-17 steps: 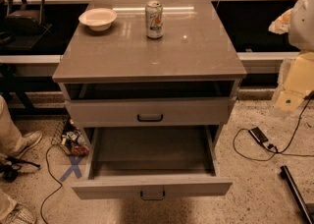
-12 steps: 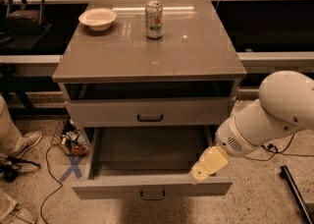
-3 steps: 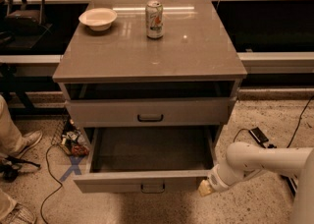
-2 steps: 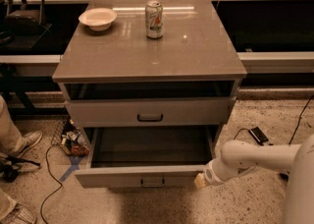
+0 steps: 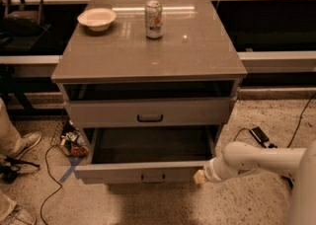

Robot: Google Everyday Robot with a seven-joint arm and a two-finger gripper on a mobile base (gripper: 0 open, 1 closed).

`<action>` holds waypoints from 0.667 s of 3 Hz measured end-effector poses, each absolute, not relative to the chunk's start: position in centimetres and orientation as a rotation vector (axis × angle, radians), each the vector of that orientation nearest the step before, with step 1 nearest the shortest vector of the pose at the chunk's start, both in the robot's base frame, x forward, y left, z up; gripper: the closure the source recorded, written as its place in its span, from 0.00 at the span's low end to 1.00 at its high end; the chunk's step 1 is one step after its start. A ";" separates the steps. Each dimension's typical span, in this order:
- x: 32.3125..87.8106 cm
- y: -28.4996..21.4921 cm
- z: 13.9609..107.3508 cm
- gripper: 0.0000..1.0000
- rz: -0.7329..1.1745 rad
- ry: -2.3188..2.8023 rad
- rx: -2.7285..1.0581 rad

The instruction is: Close middle drawer

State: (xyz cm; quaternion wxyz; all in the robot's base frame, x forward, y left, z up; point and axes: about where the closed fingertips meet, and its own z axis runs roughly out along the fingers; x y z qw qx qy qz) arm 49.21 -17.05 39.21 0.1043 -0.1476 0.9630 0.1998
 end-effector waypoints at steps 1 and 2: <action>54.3 -15.3 39.2 1.00 0.637 2.716 -0.377; 54.6 -15.2 39.2 1.00 0.642 2.710 -0.375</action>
Offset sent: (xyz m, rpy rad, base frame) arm 0.1812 0.0534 0.0078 0.2267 -0.3003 -0.1413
